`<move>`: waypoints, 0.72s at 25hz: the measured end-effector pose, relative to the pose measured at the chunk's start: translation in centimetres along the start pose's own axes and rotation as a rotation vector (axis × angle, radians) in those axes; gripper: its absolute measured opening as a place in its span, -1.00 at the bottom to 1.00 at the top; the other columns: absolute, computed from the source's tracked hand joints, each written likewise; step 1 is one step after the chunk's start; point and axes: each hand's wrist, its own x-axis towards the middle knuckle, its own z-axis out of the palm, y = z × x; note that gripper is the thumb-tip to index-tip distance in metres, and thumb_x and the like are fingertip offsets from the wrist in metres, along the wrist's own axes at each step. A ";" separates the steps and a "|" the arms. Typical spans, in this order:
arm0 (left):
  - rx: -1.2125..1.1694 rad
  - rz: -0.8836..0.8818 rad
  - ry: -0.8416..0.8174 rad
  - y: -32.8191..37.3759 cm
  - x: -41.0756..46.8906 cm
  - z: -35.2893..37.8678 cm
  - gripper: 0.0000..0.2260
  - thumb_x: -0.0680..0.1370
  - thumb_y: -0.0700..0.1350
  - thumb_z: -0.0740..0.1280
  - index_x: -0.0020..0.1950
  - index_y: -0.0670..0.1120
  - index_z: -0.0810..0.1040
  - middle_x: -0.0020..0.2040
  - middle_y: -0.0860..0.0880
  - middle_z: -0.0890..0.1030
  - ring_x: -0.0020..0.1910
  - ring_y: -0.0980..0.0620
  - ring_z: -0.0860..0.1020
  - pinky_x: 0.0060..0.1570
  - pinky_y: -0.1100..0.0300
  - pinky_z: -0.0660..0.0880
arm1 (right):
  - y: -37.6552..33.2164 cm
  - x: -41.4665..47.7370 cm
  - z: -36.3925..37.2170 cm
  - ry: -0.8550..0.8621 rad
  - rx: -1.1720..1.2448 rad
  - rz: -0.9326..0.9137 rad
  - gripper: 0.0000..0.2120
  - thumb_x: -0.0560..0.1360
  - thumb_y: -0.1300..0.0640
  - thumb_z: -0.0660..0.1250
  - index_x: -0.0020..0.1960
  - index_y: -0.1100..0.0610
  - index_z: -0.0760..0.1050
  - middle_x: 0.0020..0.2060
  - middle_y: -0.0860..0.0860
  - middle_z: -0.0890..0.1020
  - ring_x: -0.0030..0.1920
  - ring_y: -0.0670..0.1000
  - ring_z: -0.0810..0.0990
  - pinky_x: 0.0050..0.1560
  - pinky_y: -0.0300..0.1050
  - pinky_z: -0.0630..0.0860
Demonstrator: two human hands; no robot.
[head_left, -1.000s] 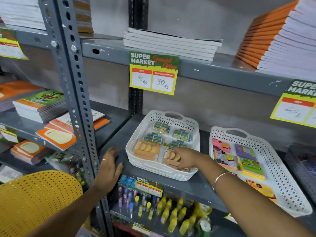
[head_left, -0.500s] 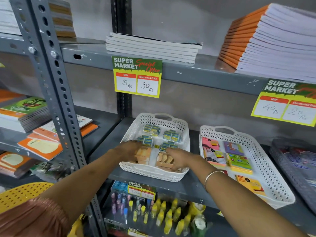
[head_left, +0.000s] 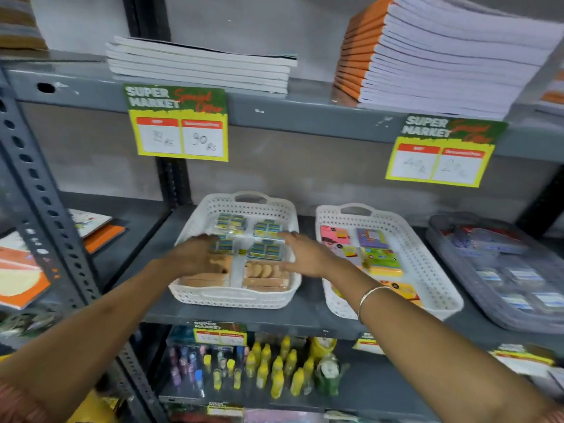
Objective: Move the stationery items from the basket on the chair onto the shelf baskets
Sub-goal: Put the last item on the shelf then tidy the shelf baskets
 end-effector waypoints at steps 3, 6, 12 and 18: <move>-0.061 -0.007 0.369 5.1 -0.1 -0.2 -0.48 0.48 0.02 0.41 0.35 -0.17 0.40 0.33 -0.15 0.44 0.26 -0.12 0.42 0.21 0.13 0.32 | 4.6 -2.6 -2.2 0.198 0.098 0.149 -0.52 0.49 -0.04 0.32 0.34 0.11 0.34 0.16 0.15 0.57 0.15 0.17 0.56 0.16 0.02 0.50; -0.153 0.139 0.332 12.5 0.5 2.1 -0.59 0.50 -0.05 0.39 0.30 -0.17 0.45 0.29 -0.09 0.46 0.19 -0.12 0.47 0.16 0.20 0.30 | 11.8 -6.5 -3.1 0.212 0.173 0.293 -0.67 0.47 0.12 0.37 0.19 0.23 0.50 -0.01 0.15 0.61 0.02 0.09 0.57 0.07 -0.08 0.48; 0.078 0.234 -0.079 22.8 5.0 9.1 -0.54 0.49 0.00 0.40 0.33 -0.13 0.43 0.32 -0.08 0.43 0.28 -0.05 0.40 0.26 0.12 0.29 | 20.9 -11.1 -1.7 -0.361 -0.111 0.251 -0.35 0.39 0.07 0.47 0.39 0.20 0.31 0.36 0.17 0.41 0.34 0.17 0.39 0.32 -0.06 0.37; 0.779 0.072 -0.186 27.0 6.2 11.2 -0.37 0.41 0.27 0.34 0.33 -0.09 0.38 0.27 -0.07 0.45 0.30 -0.09 0.37 0.37 -0.20 -0.05 | 23.4 -11.2 0.1 -0.376 -0.237 0.087 -0.45 0.43 0.10 0.39 0.34 0.23 0.29 0.26 0.24 0.35 0.26 0.23 0.35 0.22 0.09 0.40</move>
